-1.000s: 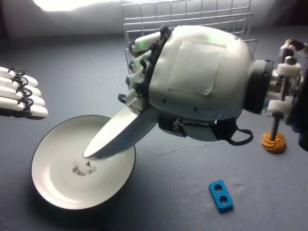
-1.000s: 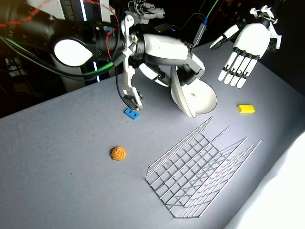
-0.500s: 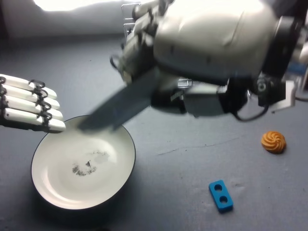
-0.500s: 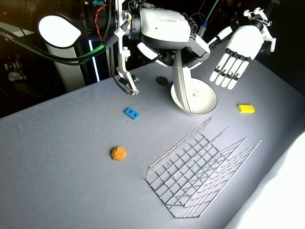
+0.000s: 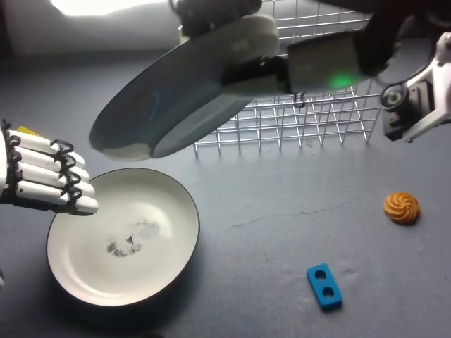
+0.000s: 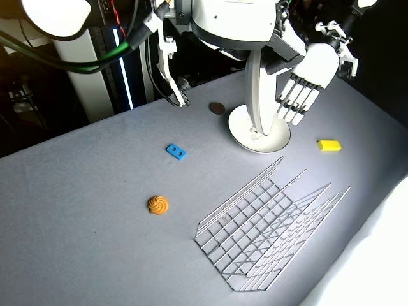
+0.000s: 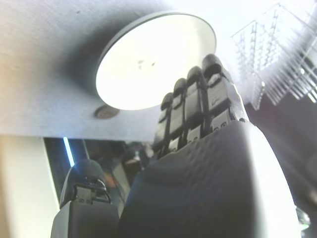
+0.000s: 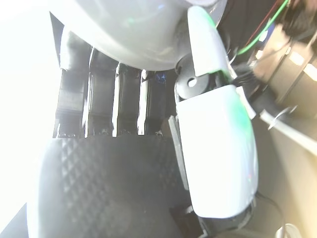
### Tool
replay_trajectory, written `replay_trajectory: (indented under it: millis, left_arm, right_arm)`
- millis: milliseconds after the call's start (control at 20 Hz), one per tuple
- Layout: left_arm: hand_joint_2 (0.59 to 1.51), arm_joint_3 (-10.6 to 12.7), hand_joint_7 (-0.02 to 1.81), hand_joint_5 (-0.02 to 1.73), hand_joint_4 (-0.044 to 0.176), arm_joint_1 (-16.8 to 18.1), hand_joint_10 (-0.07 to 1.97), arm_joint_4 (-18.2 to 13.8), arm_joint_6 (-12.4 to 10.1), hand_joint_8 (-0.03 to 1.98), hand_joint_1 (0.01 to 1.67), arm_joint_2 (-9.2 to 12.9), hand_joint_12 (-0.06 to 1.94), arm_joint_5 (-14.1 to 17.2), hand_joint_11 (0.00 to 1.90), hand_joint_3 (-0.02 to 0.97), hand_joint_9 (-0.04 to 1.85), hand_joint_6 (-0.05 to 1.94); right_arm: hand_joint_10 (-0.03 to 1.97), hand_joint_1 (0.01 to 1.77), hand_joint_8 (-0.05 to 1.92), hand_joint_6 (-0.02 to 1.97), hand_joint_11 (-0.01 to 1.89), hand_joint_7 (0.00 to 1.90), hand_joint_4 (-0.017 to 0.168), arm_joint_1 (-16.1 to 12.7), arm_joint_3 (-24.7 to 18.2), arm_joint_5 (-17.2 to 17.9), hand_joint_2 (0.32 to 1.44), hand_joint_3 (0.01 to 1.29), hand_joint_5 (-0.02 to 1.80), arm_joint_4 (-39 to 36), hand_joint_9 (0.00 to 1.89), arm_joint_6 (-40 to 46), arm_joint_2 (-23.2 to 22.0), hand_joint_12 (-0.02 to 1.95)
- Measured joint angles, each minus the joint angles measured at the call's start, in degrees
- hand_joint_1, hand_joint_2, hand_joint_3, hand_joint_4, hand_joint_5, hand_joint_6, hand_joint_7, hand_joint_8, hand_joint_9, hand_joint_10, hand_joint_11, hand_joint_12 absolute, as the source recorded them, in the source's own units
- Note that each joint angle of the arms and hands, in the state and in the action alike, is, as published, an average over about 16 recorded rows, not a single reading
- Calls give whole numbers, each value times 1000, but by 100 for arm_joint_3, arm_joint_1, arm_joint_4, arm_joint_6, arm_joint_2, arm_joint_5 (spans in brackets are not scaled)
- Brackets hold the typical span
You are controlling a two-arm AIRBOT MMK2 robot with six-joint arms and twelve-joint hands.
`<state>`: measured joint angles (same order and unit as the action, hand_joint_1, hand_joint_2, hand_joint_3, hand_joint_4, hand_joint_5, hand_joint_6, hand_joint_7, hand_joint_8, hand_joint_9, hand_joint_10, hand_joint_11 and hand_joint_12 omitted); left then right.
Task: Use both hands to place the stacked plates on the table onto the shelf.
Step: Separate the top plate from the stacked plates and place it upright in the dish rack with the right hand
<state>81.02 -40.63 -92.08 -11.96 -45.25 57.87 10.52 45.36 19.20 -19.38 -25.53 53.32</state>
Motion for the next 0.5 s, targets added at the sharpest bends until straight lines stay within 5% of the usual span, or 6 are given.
replay_trajectory:
  millis: [500]
  left_arm:
    - [1124, -56, 102, 63, 5, 1, 7, -23, -17, 17, 23, -87, 180, -240, 17, 0, 87, 6]
  right_arm:
    - [1611, 1211, 1425, 804, 458, 859, -8, -527, 676, -550, 1078, 12, 920, -557, 680, 2132, 18, 1878]
